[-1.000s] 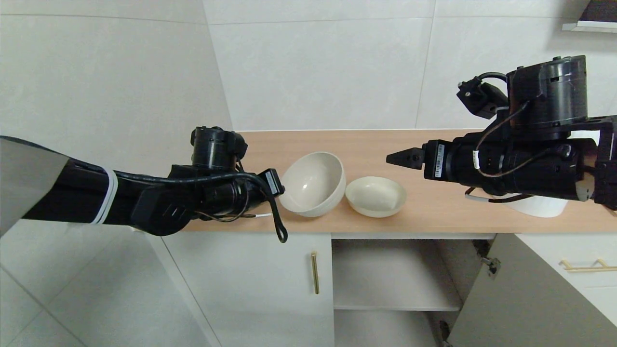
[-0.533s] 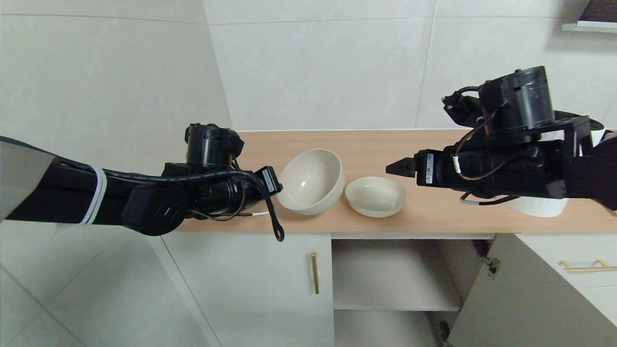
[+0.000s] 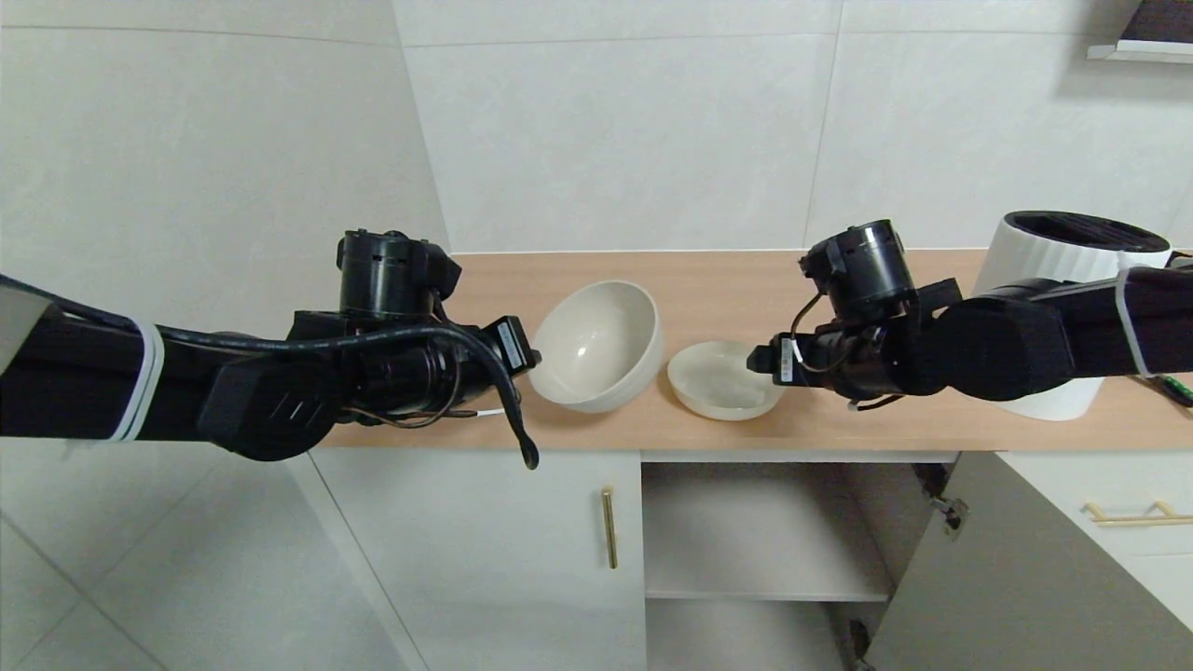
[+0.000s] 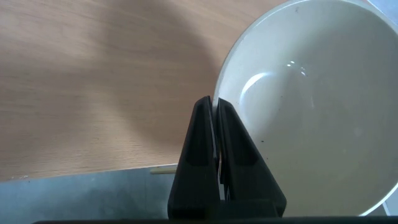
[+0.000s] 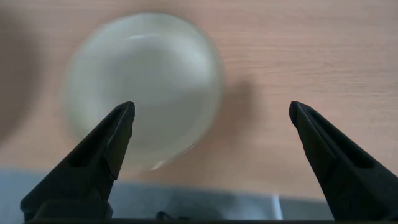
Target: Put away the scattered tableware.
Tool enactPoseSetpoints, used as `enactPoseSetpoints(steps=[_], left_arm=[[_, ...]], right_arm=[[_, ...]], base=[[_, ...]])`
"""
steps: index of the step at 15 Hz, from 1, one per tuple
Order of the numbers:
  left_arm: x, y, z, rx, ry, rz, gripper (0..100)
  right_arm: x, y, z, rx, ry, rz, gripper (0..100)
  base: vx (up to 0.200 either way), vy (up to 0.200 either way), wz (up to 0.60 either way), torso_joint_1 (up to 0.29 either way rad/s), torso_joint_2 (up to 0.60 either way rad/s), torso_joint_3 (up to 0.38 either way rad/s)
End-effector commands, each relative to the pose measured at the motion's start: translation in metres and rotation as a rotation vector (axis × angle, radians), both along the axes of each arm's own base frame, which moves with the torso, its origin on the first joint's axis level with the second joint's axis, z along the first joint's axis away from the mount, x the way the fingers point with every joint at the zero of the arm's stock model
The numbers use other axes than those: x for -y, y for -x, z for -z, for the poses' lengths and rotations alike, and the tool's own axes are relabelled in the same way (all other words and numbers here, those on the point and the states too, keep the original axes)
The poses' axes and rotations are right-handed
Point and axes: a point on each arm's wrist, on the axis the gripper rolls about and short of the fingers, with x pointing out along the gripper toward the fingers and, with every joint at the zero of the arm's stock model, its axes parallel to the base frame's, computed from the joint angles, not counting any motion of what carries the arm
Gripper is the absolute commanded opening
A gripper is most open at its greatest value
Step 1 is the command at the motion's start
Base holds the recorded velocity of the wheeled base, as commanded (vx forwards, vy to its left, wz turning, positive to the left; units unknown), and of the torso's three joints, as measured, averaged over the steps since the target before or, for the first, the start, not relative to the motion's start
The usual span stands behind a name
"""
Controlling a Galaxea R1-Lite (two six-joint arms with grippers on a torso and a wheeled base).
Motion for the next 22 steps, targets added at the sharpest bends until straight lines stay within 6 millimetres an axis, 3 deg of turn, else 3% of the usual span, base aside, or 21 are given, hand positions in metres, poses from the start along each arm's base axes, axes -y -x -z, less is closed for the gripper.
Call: enactPoseSetpoints(steps=[1,6,7,13,16,19,21,22], left_arm=[[0.000,0.001,-0.002,0.004,0.002,0.000,0],[0.000,0.001,-0.002,0.004,0.001,-0.002,0],[0.000,0.001,-0.002,0.004,0.001,-0.002,0],[-0.001,0.003,-0.004,0.009,0.003,-0.003,0],[-0.007,0.018,-0.013,0.024,0.009,-0.003,0],[-0.017,0.045,-0.018,0.027,0.007,0.003,0],[-0.022,0.055,-0.016,0.015,0.004,0.002,0],[-0.027,0.070,-0.015,0.008,0.001,0.005,0]], right_arm=[[0.000,-0.011,0.018,-0.036,0.020,0.013,100],[-0.003,-0.016,0.025,-0.050,0.028,0.012,100],[-0.003,-0.017,0.026,-0.051,0.029,0.012,0],[-0.003,-0.016,0.024,-0.046,0.018,0.010,0],[0.002,-0.010,0.010,-0.024,-0.001,0.016,0],[0.021,0.032,-0.037,-0.069,-0.132,-0.033,0],[0.033,0.058,-0.055,-0.099,-0.188,-0.100,0],[0.044,0.082,-0.058,-0.131,-0.209,-0.144,0]], base=[[0.000,0.000,0.00,0.000,0.00,0.000],[0.000,0.000,0.00,0.000,0.00,0.000],[0.000,0.000,0.00,0.000,0.00,0.000],[0.000,0.000,0.00,0.000,0.00,0.000],[0.000,0.000,0.00,0.000,0.00,0.000],[0.000,0.000,0.00,0.000,0.00,0.000],[0.000,0.000,0.00,0.000,0.00,0.000],[0.000,0.000,0.00,0.000,0.00,0.000]])
